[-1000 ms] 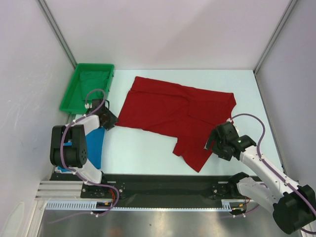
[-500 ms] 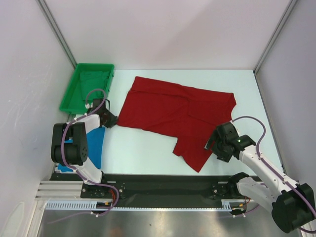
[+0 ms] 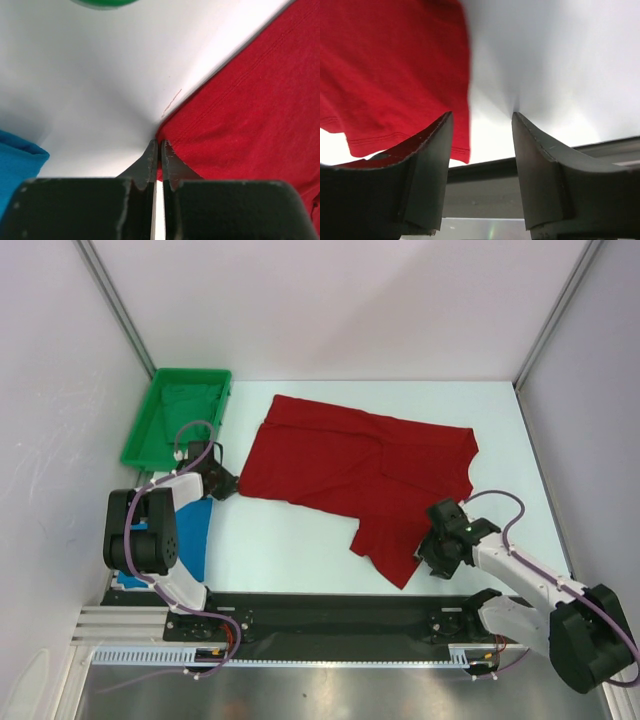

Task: Fold and stack the t-shirts
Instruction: Fold the tshirt

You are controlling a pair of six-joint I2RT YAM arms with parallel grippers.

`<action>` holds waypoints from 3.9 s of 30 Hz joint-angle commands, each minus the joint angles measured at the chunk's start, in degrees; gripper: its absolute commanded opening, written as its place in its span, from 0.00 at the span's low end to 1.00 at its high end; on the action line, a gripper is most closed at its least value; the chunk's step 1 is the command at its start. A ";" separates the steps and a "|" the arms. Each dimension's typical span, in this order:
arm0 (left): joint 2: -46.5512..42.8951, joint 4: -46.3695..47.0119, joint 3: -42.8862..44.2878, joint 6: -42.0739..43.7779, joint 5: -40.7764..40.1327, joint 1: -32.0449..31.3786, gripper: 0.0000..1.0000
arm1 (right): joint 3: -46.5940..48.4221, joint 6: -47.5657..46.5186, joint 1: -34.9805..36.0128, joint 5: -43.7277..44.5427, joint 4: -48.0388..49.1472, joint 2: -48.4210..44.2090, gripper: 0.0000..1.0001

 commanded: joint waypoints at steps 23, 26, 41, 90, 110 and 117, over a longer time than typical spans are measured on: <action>-3.22 0.96 -1.72 1.24 1.87 0.22 0.01 | 3.08 16.18 9.13 13.04 3.26 13.03 0.11; -3.57 0.61 -1.36 1.59 1.70 0.30 0.00 | 2.20 17.49 9.57 13.65 2.22 9.69 0.00; -6.56 -0.44 -1.98 3.61 1.35 0.39 0.00 | 0.45 13.20 5.71 16.12 -13.44 -20.55 0.00; -9.55 4.03 -6.02 6.86 8.11 3.29 0.00 | 2.03 -2.72 5.17 3.81 -4.47 -9.29 0.57; -10.43 3.60 -6.11 6.95 8.02 2.94 0.00 | 0.96 1.05 6.41 5.12 -5.68 -12.09 0.00; -12.18 2.54 -7.16 6.60 8.29 3.03 0.00 | 4.13 5.81 5.79 5.48 -13.79 -18.61 0.00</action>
